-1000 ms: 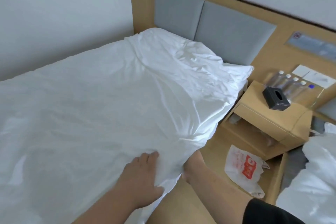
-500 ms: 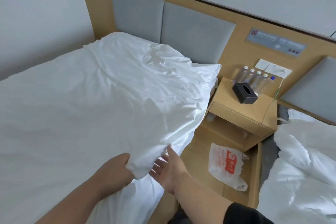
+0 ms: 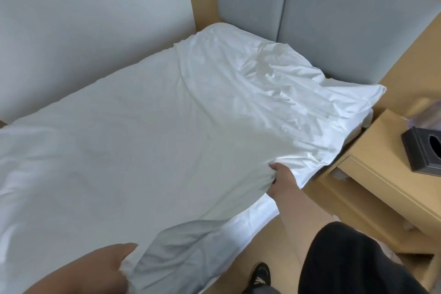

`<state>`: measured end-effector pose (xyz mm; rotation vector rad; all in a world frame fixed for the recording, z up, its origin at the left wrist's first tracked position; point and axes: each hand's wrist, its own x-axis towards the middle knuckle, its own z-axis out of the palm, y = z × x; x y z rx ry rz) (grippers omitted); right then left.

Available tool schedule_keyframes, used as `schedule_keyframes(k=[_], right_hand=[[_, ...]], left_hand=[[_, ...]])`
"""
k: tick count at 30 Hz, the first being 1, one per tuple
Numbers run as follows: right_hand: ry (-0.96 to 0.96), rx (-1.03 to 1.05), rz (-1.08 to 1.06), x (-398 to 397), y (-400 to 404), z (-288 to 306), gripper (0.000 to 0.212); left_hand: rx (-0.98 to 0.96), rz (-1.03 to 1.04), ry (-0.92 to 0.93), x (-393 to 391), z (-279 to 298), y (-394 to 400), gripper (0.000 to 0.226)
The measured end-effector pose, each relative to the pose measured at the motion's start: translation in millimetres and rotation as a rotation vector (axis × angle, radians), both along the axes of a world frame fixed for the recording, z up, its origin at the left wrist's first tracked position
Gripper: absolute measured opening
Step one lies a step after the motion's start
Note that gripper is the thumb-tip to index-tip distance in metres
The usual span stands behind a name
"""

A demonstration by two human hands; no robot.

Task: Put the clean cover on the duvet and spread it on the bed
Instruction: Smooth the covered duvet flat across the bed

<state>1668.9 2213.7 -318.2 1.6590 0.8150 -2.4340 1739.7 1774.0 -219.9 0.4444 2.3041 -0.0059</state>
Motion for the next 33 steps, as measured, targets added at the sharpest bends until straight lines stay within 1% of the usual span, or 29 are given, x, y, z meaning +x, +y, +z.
schedule_keyframes(k=[1,2,3,4,5,6,7,9,10,11,12,13,14,15,16,18,19,21,24,25,26,28,29,30,31,33], right_hand=[[-0.026,0.118,0.042,-6,9,13,0.015],[-0.052,0.268,0.079,-12,13,25,0.01],[-0.014,0.424,0.097,-12,9,38,0.01],[0.069,0.516,0.134,-7,2,52,0.012],[0.161,0.547,0.193,3,-8,63,0.016],[0.239,0.515,0.248,12,-17,68,0.022],[0.275,0.458,0.307,18,-23,74,0.025],[0.273,0.392,0.354,26,-31,74,0.026],[0.264,0.361,0.351,26,-33,74,0.025],[0.258,0.34,0.348,25,-35,74,0.023],[0.246,0.32,0.335,24,-36,75,0.021],[0.235,0.296,0.311,22,-36,74,0.02],[0.234,0.25,0.274,22,-34,72,0.018],[0.225,0.191,0.243,23,-31,68,0.016],[0.218,0.119,0.213,25,-26,62,0.016],[0.205,-0.016,0.156,33,-16,49,0.022],[0.199,-0.068,0.137,38,-12,41,0.026],[0.183,-0.176,0.078,42,-6,28,0.035],[0.224,-0.301,-0.035,27,18,22,0.059],[0.235,-0.298,-0.052,17,31,23,0.061],[0.226,-0.273,-0.067,6,45,26,0.058],[0.175,-0.198,-0.113,-16,75,32,0.042],[0.148,-0.15,-0.133,-26,89,37,0.031],[0.123,-0.096,-0.147,-37,103,43,0.021],[0.095,-0.028,-0.16,-47,115,50,0.016],[0.086,0.168,-0.173,-68,134,65,0.015]], left_hand=[[0.039,0.09,-0.018,5,6,8,0.036],[0.049,0.116,-0.012,-1,16,18,0.037],[0.006,0.093,0.002,-9,22,33,0.047],[-0.029,0.137,-0.024,-15,31,53,0.054],[0.023,0.156,0.001,-18,37,73,0.063],[0.095,0.204,0.055,-20,39,97,0.073],[0.188,0.233,0.144,-25,34,126,0.083],[0.308,0.196,0.21,-28,25,191,0.099],[0.324,0.141,0.235,-30,19,223,0.105],[0.329,0.089,0.287,-31,10,250,0.106],[0.347,0.074,0.361,-33,2,271,0.096],[0.355,0.104,0.432,-37,-6,284,0.073],[0.345,0.169,0.454,-43,-10,292,0.043],[0.325,0.224,0.461,-50,-13,292,0.021],[0.305,0.236,0.432,-59,-14,291,0.013],[0.33,0.236,0.346,-78,-13,287,0.015],[0.378,0.263,0.28,-85,-9,287,0.017],[0.438,0.329,0.084,-93,6,288,0.019],[0.477,0.405,-0.184,-94,35,286,0.021],[0.469,0.413,-0.254,-94,45,286,0.023],[0.468,0.417,-0.308,-94,51,284,0.026],[0.481,0.451,-0.364,-98,58,279,0.032],[0.481,0.463,-0.357,-100,60,278,0.025],[0.484,0.466,-0.354,-102,61,277,0.018],[0.491,0.482,-0.381,-103,60,276,0.021],[0.498,0.536,-0.48,-106,56,274,0.024]])
